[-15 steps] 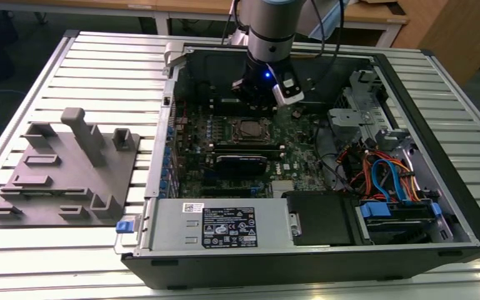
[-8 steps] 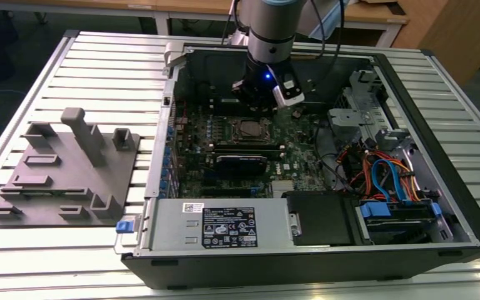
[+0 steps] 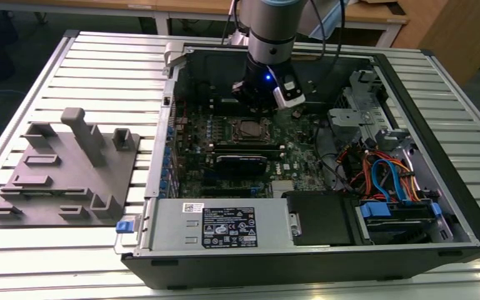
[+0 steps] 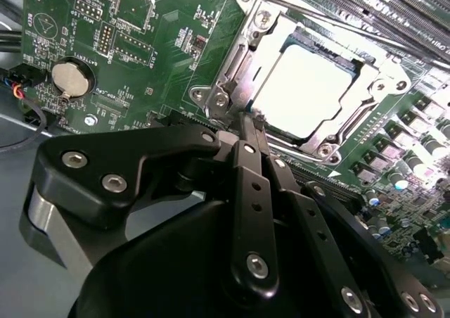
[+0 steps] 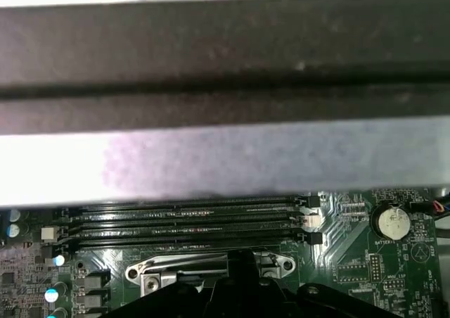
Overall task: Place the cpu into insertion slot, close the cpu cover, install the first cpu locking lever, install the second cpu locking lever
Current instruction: 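Install the second cpu locking lever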
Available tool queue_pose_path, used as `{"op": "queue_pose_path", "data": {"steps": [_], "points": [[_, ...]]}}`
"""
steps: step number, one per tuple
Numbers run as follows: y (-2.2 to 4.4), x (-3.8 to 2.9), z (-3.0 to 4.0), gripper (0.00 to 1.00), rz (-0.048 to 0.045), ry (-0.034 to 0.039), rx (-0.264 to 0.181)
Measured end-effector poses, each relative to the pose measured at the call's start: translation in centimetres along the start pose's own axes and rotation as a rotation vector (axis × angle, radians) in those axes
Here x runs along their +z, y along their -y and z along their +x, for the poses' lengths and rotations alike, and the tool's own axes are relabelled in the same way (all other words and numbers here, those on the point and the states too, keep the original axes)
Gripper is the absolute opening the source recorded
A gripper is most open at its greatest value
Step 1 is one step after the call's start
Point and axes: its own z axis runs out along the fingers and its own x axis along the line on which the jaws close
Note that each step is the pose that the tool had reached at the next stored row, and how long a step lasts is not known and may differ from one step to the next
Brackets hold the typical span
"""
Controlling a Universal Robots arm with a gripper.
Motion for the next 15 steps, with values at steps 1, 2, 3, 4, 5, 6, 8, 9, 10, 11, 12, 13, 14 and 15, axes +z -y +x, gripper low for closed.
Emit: {"op": "queue_pose_path", "data": {"steps": [1,2,3,4,5,6,8,9,10,11,12,13,14,15], "points": [[-0.02,-0.12,-0.01,0.1,0.0001,0.0001,0.0],[-0.03,-0.25,-0.01,0.1,0.0005,0.0002,0.0],[-0.04,-0.41,-0.01,0.1,0.0011,0.0002,0.0],[-0.06,-0.57,-0.01,0.1,0.0015,0.0002,0.0],[-0.08,-0.75,-0.01,0.1,0.002,0.0002,0.0],[-0.1,-0.93,-0.02,0.1,0.0023,0.0003,0.0],[-0.13,-1.3,-0.02,0.1,0.0035,0.0004,0.0],[-0.15,-1.47,-0.03,0.1,0.004,0.0004,0.0],[-0.16,-1.6,-0.03,0.1,0.0041,0.0004,0.0],[-0.17,-1.64,-0.03,0.1,0.0043,0.0005,0.0],[-0.17,-1.64,-0.03,0.1,0.0044,0.0006,0.0],[-0.17,-1.65,-0.03,0.1,0.0045,0.0005,0.0],[-0.17,-1.65,-0.03,0.1,0.0046,0.0005,0.0],[-0.15,-1.65,-0.03,0.1,0.0048,0.0004,0.0]]}}
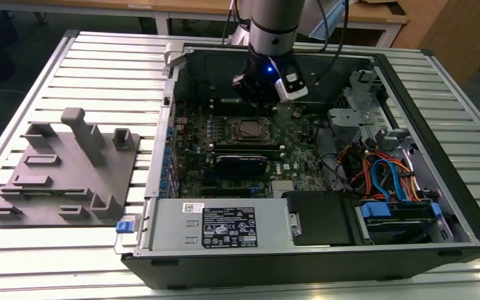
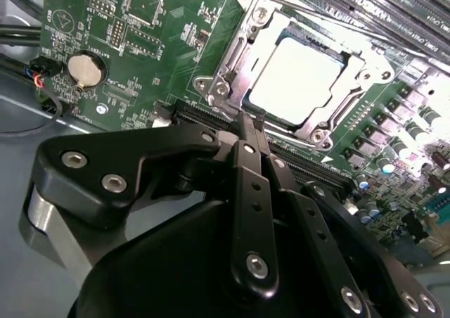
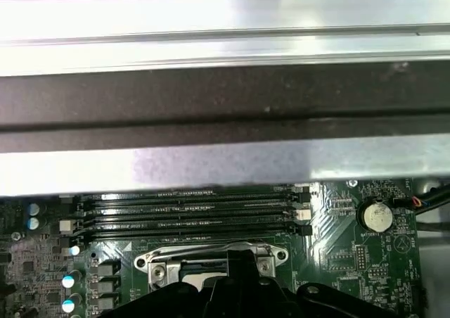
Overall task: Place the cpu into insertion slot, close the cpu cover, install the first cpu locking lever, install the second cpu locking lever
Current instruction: 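Install the second cpu locking lever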
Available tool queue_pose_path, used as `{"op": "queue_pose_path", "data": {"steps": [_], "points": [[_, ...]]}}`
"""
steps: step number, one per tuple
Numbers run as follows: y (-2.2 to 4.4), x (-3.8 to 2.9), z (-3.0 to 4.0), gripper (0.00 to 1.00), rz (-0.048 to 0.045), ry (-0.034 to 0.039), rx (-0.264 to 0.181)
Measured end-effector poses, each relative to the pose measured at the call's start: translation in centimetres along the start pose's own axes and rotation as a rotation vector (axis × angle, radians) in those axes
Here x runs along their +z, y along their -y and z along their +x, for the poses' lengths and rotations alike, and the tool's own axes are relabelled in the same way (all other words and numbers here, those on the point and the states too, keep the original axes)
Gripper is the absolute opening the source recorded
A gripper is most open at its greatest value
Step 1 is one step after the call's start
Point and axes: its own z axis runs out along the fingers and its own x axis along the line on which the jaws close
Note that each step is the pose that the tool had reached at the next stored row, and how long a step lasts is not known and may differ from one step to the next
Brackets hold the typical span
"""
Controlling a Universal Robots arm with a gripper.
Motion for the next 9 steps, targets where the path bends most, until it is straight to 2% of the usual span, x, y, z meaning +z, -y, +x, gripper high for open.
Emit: {"op": "queue_pose_path", "data": {"steps": [9], "points": [[0.42,-0.01,-0.03,0.1,0.0095,0.0,0.0]]}}
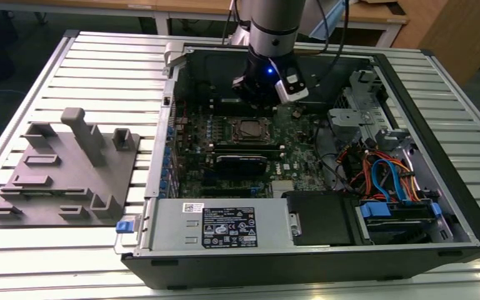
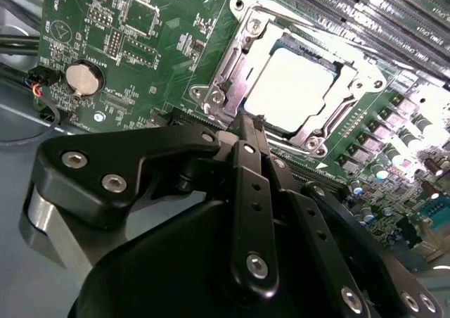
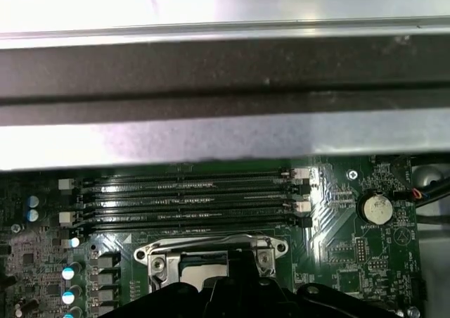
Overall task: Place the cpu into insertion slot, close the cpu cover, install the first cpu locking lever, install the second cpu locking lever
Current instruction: 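Install the second cpu locking lever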
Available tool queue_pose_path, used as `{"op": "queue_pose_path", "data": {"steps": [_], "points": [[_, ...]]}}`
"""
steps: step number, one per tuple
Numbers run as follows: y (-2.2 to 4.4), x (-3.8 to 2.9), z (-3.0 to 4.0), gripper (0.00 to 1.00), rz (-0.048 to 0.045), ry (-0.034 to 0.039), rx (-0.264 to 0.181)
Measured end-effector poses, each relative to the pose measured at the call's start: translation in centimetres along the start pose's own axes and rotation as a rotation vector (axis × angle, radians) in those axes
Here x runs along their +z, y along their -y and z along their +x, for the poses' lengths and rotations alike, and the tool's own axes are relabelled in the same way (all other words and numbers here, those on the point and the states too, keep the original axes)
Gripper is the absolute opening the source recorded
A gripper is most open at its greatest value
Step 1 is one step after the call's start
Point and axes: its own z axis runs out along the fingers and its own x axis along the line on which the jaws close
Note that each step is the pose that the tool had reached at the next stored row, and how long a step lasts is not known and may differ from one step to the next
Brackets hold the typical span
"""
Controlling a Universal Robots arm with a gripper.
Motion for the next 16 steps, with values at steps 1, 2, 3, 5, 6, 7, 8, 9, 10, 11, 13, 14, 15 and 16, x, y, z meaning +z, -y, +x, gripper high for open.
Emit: {"op": "queue_pose_path", "data": {"steps": [1,2,3,5,6,7,8,9,10,11,13,14,15,16], "points": [[0.07,0.0,-0.01,0.1,-0.0001,0.0001,0.0],[0.11,-0.01,-0.01,0.1,-0.0001,0.0001,0.0],[0.14,-0.01,-0.01,0.1,0.0,0.0001,0.0],[0.15,-0.05,-0.01,0.1,0.0001,0.0001,0.0],[0.15,-0.14,-0.01,0.1,0.0002,0.0,0.0],[0.14,-0.3,-0.02,0.1,0.0001,0.0001,0.0],[0.12,-0.51,-0.02,0.1,0.0001,0.0001,0.0],[0.1,-0.76,-0.03,0.1,0.0,0.0002,0.0],[0.08,-1.04,-0.03,0.1,0.0002,0.0,0.0],[0.05,-1.34,-0.04,0.1,0.0003,0.0001,0.0],[0.02,-1.75,-0.05,0.1,0.0005,0.0,0.0],[0.01,-1.83,-0.05,0.1,0.0012,0.0001,0.0],[0.02,-1.84,-0.05,0.1,0.0014,0.0002,0.0],[0.05,-1.85,-0.05,0.1,0.0015,0.0002,0.0]]}}
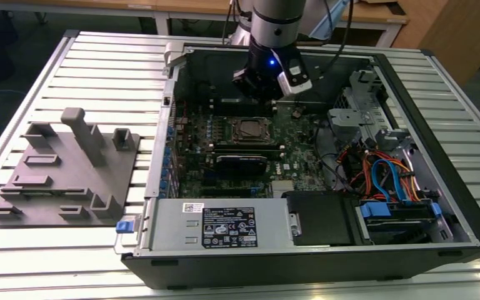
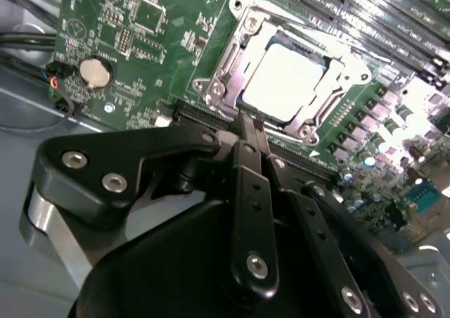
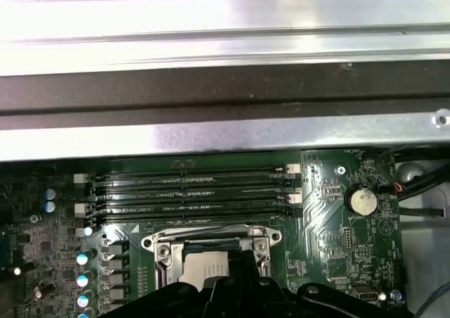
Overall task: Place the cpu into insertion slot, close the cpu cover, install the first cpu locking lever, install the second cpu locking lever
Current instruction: 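Install the second cpu locking lever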
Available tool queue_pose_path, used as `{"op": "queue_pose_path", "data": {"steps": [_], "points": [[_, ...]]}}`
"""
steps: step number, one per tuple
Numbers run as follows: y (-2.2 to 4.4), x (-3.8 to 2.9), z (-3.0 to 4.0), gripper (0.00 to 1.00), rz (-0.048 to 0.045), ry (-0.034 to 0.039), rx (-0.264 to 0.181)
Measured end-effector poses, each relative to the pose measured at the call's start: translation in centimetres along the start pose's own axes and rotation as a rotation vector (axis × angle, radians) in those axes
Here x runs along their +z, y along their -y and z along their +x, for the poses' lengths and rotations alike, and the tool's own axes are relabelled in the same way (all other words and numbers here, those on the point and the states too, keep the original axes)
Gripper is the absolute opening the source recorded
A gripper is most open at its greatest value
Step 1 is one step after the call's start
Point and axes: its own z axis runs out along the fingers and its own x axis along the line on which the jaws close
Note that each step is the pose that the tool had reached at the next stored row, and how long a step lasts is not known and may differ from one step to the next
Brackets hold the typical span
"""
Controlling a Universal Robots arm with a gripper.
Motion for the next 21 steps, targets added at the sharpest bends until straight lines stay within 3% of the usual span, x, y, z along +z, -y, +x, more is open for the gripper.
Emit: {"op": "queue_pose_path", "data": {"steps": [13,21], "points": [[1.05,0.06,-0.07,0.1,0.0028,-0.0002,0.0],[0.96,-1.61,-0.11,0.1,0.0123,0.0006,0.0]]}}
